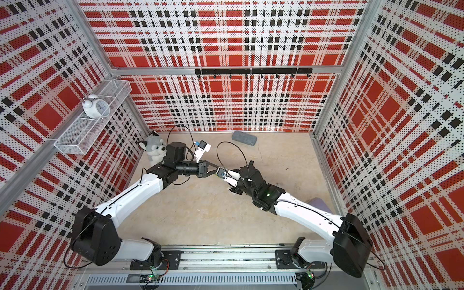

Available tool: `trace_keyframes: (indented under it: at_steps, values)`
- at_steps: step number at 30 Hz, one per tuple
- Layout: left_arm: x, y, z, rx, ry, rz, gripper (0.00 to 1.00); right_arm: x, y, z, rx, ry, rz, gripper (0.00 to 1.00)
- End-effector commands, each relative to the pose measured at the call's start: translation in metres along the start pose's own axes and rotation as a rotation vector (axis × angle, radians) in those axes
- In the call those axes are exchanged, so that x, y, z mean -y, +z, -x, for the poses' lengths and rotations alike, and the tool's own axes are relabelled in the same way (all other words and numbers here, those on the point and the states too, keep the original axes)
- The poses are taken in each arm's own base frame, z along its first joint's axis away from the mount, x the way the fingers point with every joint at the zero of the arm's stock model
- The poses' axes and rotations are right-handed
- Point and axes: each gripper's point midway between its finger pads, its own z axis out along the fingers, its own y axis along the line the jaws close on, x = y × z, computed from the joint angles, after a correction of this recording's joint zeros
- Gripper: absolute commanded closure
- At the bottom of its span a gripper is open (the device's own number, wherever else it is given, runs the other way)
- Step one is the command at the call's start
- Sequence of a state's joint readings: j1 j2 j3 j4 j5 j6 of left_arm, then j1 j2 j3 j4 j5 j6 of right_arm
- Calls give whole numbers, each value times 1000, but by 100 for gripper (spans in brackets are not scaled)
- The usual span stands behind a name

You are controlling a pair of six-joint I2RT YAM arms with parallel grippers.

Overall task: Close the usb drive cover
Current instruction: Close the cover of the USB drive.

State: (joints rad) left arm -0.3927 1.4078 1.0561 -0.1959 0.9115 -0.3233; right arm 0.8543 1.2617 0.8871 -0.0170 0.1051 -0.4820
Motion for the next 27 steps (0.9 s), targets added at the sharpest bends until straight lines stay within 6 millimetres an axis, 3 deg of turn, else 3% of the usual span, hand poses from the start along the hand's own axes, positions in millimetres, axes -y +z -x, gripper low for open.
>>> trace_keyframes:
  at_steps: [1,27]
  values:
    - [13,3,4,-14,37,-53,100,4,-8,25,98,5,-13,76]
    - [15,10,-1,-37,30,-71,100,12,-8,56,191,29,-3,75]
